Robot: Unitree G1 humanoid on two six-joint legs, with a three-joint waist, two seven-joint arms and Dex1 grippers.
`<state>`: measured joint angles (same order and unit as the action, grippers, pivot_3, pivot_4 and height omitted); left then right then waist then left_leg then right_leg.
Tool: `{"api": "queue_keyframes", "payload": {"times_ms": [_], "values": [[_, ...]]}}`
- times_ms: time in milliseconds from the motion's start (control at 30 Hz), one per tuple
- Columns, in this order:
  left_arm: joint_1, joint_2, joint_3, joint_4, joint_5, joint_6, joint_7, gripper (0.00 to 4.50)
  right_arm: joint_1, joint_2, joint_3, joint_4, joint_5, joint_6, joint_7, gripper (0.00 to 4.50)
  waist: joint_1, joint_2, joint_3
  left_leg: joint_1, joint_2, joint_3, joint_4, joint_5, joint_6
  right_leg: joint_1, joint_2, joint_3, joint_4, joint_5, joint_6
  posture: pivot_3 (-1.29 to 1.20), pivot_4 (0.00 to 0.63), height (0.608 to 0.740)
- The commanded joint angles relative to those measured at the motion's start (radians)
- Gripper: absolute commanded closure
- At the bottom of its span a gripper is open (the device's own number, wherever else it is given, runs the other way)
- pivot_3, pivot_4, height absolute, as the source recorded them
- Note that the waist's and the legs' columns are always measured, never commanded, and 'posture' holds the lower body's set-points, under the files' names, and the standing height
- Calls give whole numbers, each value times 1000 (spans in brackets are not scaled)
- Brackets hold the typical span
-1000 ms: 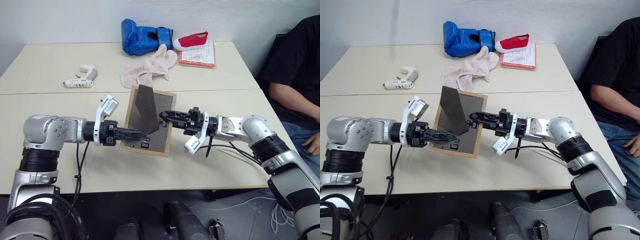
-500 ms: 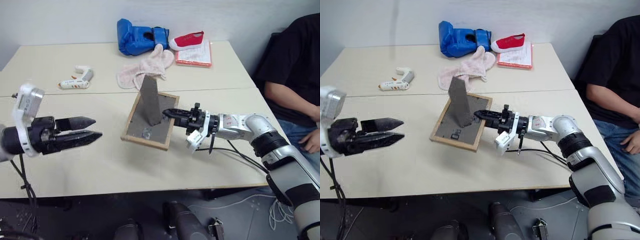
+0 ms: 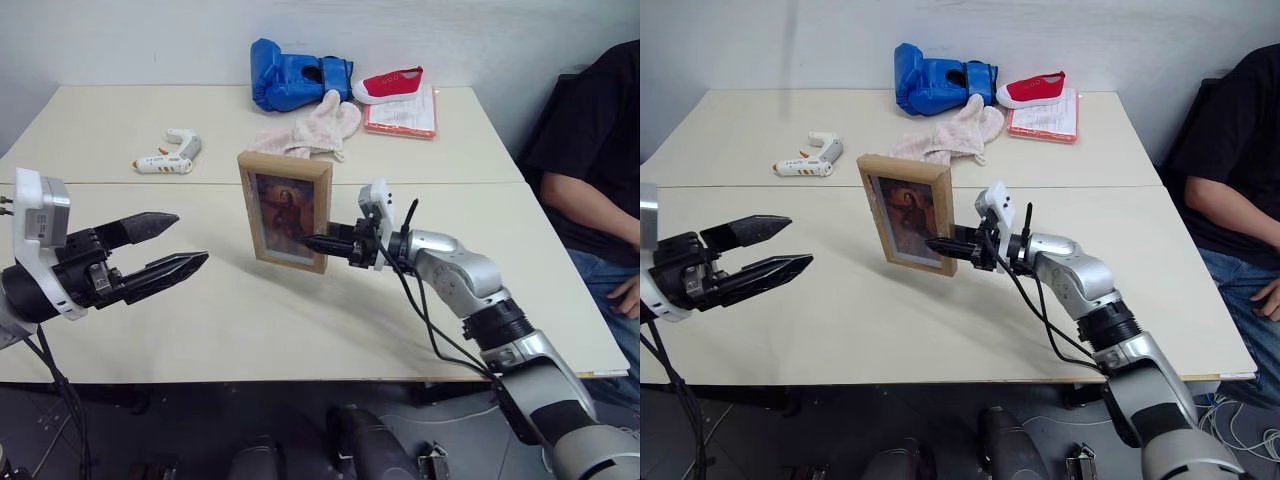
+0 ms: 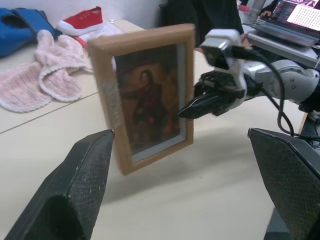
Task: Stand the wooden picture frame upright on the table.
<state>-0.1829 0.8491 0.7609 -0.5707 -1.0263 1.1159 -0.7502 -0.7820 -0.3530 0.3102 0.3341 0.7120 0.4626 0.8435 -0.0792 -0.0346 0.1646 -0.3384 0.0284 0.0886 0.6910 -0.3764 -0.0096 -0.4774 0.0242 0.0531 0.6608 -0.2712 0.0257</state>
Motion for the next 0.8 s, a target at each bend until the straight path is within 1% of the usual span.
{"api": "queue_keyframes", "payload": {"times_ms": [33, 100, 133, 200, 300, 333, 367, 467, 567, 700, 800], "values": [[-13, 13, -13, 17, -57, -24, 13, 0, -2, 37, -56, 16, -26, 9, 18, 3250, 0, 0, 0, 0, 0, 0, 0, 0, 0, 0, 0, 0, 0, 0, 0, 0, 150, 740], [-31, 21, -29, 42, -81, -26, 18, 0, 22, 45, -50, 26, -79, -16, 39, 2538, -1, 0, 0, 0, 0, 0, 0, 0, 0, 0, 0, 0, 0, 0, 0, 0, 150, 740], [-39, 29, -35, 54, -91, -26, 21, 0, 35, 43, -53, 15, -98, -24, 49, 2326, -2, 0, 0, 0, 0, 0, 0, 0, 0, 0, 0, 0, 0, 0, 0, 0, 150, 740], [-43, 46, -44, 68, -101, -30, 15, 0, 58, 33, -71, -24, -111, -11, 68, 1686, -2, 0, 0, 0, 0, 0, 0, 0, 0, 0, 0, 0, 0, 0, 0, 0, 150, 740], [-29, 80, -56, 72, -100, -45, -21, 0, 95, -15, -99, -131, -110, 29, 104, 690, -2, 0, 0, -1, 0, 1, 0, 0, 0, -1, 0, 0, 0, 0, 0, 0, 150, 740], [-26, 88, -58, 75, -99, -49, -30, 0, 105, -43, -105, -175, -114, 43, 116, 311, -2, 0, 0, -1, 0, 1, 0, 0, 0, -1, 0, 0, 0, 0, 0, 0, 150, 740], [-23, 95, -60, 79, -98, -55, -36, 0, 113, -75, -111, -215, -120, 54, 127, 35, -2, 0, 0, -1, 0, 1, 0, 0, 0, -1, 0, 0, 0, 0, 0, 0, 150, 740], [-20, 113, -68, 88, -87, -72, -55, 0, 121, -164, -152, -311, -96, 120, 159, 35, -2, 0, 0, 0, 0, 1, 0, 0, 0, 0, 0, 0, 0, 0, 0, 0, 150, 740], [-23, 141, -76, 109, -62, -101, -84, 0, 98, -319, -247, -395, -23, 212, 249, 35, 2, 2, 2, 0, -1, 1, 0, 0, 0, -1, 0, 1, 0, 0, 0, 0, 150, 740], [-44, 181, -88, 150, -51, -132, -114, 0, 82, -512, -312, -402, 38, 335, 385, 35, 10, 3, 2, 0, -1, 1, -1, -1, 2, 0, 0, 1, -2, 0, 0, 0, 150, 740], [-65, 201, -102, 174, -43, -153, -128, 0, 111, -580, -337, -405, 54, 363, 442, 35, 10, 2, 2, 1, -1, 2, -2, -3, 5, 0, 1, 1, -3, 0, 0, 0, 150, 740]]}}
